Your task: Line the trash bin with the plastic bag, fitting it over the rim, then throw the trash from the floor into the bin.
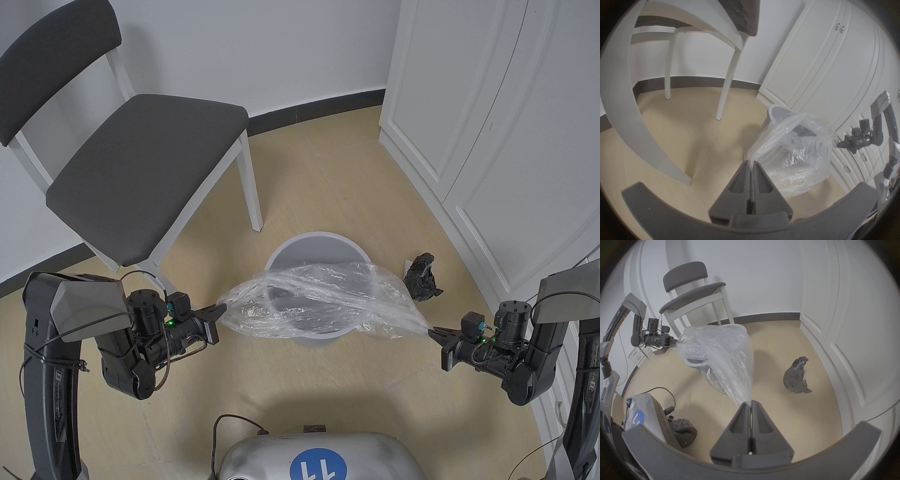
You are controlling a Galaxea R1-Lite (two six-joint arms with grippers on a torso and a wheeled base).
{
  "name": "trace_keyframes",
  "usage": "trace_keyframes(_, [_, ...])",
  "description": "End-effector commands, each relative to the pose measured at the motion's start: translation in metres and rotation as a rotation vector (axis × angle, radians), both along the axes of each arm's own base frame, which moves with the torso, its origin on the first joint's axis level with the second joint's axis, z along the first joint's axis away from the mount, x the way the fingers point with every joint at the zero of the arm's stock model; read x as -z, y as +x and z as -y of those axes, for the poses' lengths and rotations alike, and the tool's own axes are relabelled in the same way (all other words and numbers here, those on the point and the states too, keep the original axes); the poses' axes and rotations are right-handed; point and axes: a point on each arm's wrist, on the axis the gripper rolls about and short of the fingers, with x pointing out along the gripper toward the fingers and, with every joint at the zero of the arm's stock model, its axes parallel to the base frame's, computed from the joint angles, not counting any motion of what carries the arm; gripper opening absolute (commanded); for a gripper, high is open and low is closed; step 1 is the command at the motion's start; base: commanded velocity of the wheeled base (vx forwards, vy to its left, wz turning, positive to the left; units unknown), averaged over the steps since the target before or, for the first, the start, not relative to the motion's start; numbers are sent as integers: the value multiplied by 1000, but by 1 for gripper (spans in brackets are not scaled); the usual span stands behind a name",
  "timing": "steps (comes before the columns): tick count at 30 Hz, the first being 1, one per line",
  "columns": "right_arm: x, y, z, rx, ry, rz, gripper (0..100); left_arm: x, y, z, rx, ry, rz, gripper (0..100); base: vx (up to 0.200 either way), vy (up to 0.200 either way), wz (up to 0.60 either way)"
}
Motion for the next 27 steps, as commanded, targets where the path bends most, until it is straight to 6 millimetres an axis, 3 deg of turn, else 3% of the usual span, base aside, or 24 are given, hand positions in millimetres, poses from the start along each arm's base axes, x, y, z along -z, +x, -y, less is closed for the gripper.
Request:
trace_keyframes(1, [0,-3,5,-5,-9,7,0,12,-3,-6,17,26,-26,0,0,0,0])
trace_keyframes(10, [5,-5,15,3,-27,-8,0,29,-4,-23,59,14,-73,0,0,0,0])
trace_keyframes(18, [12,-6,14,-7,-41,-29,0,39,-5,-24,77,32,-86,0,0,0,0])
trace_keyframes(21, [20,-3,12,-11,-45,-42,0,53,-3,-22,91,75,-77,0,0,0,0])
trace_keyframes(27, [29,8,12,-7,-42,-38,0,57,7,-21,79,77,-51,0,0,0,0])
